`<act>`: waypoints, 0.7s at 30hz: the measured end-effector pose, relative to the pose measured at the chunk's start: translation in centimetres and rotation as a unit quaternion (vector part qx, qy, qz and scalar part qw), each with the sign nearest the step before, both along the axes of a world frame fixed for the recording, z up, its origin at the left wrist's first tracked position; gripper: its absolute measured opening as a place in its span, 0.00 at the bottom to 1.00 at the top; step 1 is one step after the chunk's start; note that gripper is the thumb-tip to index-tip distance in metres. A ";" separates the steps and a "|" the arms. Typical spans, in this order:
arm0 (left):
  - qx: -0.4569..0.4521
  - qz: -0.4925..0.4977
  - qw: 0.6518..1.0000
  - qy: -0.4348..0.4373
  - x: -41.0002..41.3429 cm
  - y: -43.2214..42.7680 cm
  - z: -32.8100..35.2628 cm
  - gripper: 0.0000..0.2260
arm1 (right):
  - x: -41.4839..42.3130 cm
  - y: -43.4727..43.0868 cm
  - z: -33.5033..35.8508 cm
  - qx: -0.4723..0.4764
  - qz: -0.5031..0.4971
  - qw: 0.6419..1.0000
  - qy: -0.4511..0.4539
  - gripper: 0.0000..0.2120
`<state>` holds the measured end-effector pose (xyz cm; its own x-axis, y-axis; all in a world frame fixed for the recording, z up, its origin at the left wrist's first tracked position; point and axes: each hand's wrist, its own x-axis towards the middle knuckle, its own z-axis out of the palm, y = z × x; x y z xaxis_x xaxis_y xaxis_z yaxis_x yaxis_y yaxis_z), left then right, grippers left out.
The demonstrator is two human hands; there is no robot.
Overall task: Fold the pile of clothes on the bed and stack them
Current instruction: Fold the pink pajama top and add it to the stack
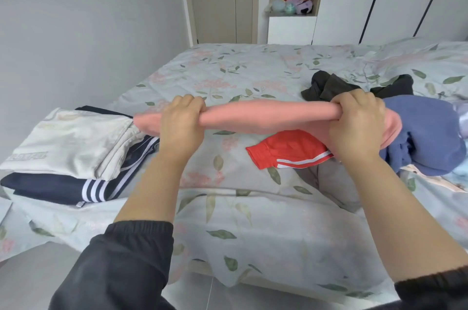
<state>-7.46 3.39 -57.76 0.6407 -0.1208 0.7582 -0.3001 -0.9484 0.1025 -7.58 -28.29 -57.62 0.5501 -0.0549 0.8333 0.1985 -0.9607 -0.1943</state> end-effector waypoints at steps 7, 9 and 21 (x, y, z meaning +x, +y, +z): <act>0.251 0.005 0.929 0.271 -3.4 -0.8 -7.2 0.14 | -4.6 -1.2 -6.1 -0.181 0.034 0.958 0.218 0.13; 0.242 0.011 0.912 0.331 -4.1 -0.9 -8.3 0.15 | -5.7 -1.2 -7.7 -0.213 -0.003 0.920 0.328 0.15; 0.071 -0.044 0.807 0.585 -5.7 -0.2 -5.6 0.10 | -7.1 -2.4 -7.3 -0.054 0.120 0.844 0.520 0.13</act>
